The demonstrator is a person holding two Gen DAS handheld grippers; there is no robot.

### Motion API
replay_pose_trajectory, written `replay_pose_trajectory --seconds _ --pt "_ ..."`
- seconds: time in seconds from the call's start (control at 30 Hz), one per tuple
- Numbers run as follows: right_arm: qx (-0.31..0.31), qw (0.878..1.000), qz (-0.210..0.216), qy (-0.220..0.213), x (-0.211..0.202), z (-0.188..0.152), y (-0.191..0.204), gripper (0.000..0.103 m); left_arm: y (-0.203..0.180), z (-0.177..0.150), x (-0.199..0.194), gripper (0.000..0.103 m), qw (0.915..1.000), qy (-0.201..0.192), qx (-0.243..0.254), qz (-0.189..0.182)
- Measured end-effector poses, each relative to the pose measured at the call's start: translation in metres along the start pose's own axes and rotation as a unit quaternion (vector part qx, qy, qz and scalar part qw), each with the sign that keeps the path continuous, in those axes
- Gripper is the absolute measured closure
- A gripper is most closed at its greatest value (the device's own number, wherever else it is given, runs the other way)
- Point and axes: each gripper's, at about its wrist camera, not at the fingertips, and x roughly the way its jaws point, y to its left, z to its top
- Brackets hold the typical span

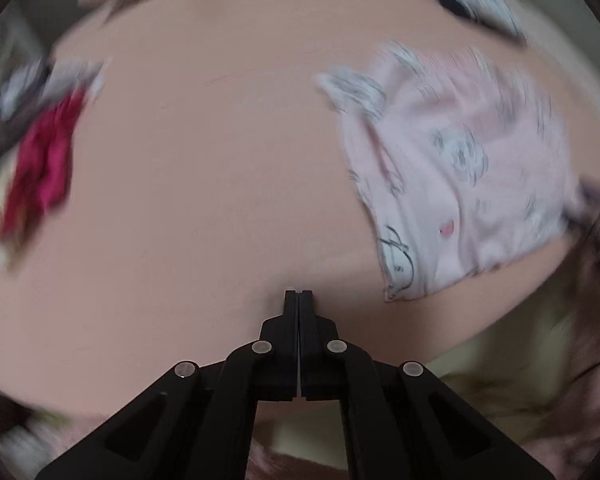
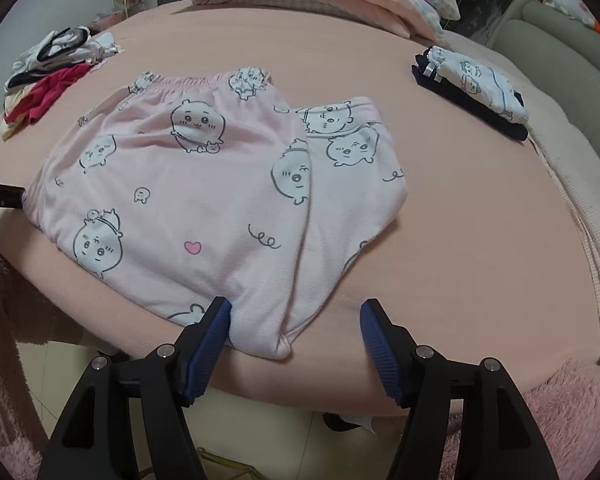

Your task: Fold clothes

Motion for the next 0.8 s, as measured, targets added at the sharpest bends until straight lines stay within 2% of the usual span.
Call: replay_pose_trajectory --seconds 0.03,0.13,0.2,0.23,0.27,0.3,0.4,0.43,0.5,0.57,0.6,0.67,0.77,0.8 --pt "0.004 1.0 0.006 -0.008 -0.004 0.001 -0.001 0.039 0.003 0.001 -0.01 0.103 0.9997 -0.016 -0.007 -0.017" --pt "0.024 0.997 0.029 -0.06 -0.023 0.013 -0.005 0.039 -0.022 0.01 -0.022 0.102 0.9973 -0.056 0.031 -0.037" --pt "0.022 0.995 0.039 -0.084 -0.028 0.023 -0.002 0.039 -0.042 0.017 -0.012 0.101 0.9958 -0.053 0.052 -0.054" --pt "0.017 0.995 0.043 -0.088 -0.027 0.028 0.0 0.039 -0.06 0.0 -0.008 0.101 0.9954 -0.046 0.062 -0.056" --pt "0.009 0.996 0.044 -0.084 -0.022 0.029 0.004 0.039 -0.084 0.003 -0.003 0.1 0.9949 -0.039 0.074 -0.055" --pt "0.001 0.996 0.044 -0.077 -0.016 0.03 0.008 0.039 -0.094 0.02 0.008 0.1 0.9941 -0.033 0.089 -0.052" --pt "-0.017 0.998 0.037 -0.045 0.003 0.023 0.02 0.039 -0.107 0.029 0.031 0.1 0.9917 -0.016 0.126 -0.017" --pt "-0.03 0.999 0.013 -0.024 0.013 0.019 0.022 0.039 -0.105 0.027 0.033 0.1 0.9918 -0.013 0.127 -0.013" --pt "-0.035 0.999 -0.006 -0.019 0.014 0.015 0.017 0.038 -0.096 0.025 0.033 0.098 0.9935 -0.008 0.113 -0.014" --pt "-0.022 0.999 -0.032 -0.016 0.009 0.013 0.007 0.038 -0.079 0.024 0.029 0.098 0.9962 0.001 0.087 0.004" --pt "-0.009 0.999 -0.034 -0.012 0.008 0.012 -0.001 0.038 -0.072 0.024 0.024 0.086 0.9971 -0.001 0.074 0.016" --pt "0.024 0.999 -0.019 -0.008 0.006 0.011 -0.016 0.038 -0.059 0.023 0.015 0.046 0.998 -0.008 0.049 0.039" --pt "0.037 0.998 -0.006 -0.047 -0.008 0.019 -0.017 0.038 -0.078 0.023 -0.01 0.046 0.9938 -0.087 0.068 0.015" --pt "0.032 0.997 0.006 -0.063 -0.013 0.023 -0.012 0.038 -0.091 0.024 -0.014 0.046 0.9906 -0.105 0.086 0.019"
